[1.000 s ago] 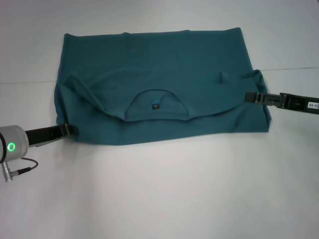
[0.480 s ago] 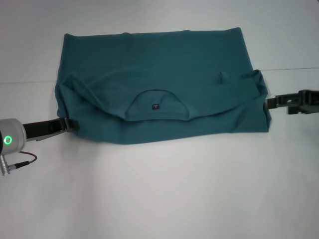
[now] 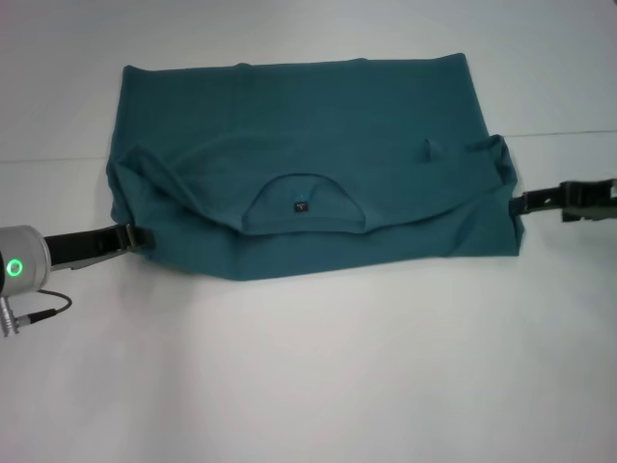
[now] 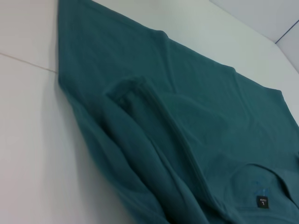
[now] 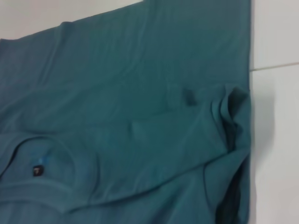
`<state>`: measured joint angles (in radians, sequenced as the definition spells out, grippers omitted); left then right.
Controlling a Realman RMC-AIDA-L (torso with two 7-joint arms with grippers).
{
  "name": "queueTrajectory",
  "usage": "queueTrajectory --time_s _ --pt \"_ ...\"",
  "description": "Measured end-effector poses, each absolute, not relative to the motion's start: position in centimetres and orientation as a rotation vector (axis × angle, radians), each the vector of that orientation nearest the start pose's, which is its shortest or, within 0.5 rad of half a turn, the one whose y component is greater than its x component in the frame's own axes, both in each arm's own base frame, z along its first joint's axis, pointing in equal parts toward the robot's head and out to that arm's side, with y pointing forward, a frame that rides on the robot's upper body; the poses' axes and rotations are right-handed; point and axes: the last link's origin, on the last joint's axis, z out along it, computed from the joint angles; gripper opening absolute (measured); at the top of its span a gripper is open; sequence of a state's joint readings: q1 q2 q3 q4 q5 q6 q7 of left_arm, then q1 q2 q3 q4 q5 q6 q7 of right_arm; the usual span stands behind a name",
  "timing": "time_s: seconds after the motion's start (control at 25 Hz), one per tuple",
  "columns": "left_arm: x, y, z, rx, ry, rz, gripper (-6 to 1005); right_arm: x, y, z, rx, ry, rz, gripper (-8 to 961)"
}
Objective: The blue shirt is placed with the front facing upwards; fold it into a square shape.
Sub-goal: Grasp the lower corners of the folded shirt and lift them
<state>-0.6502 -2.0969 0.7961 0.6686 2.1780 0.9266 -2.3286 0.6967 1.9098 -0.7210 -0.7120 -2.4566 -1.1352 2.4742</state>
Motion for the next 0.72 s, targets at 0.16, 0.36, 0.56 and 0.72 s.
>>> queueTrajectory --time_s 0.16,0.36,0.56,0.72 --pt "-27.7 41.3 -0.4 -1.995 -1.548 -0.497 26 31.2 42.2 6.6 -1.936 1.578 0.205 928" --pt "-27.5 41.4 -0.4 -1.998 -1.542 -0.501 26 31.7 42.5 5.4 -1.863 1.649 0.238 928" --pt "-27.4 41.4 -0.5 -1.998 -1.542 -0.503 25 31.3 42.8 5.0 -1.844 1.671 0.311 927" --pt "-27.5 41.3 -0.5 -1.995 -1.544 -0.503 26 30.9 43.0 4.7 -1.847 1.682 0.337 926"
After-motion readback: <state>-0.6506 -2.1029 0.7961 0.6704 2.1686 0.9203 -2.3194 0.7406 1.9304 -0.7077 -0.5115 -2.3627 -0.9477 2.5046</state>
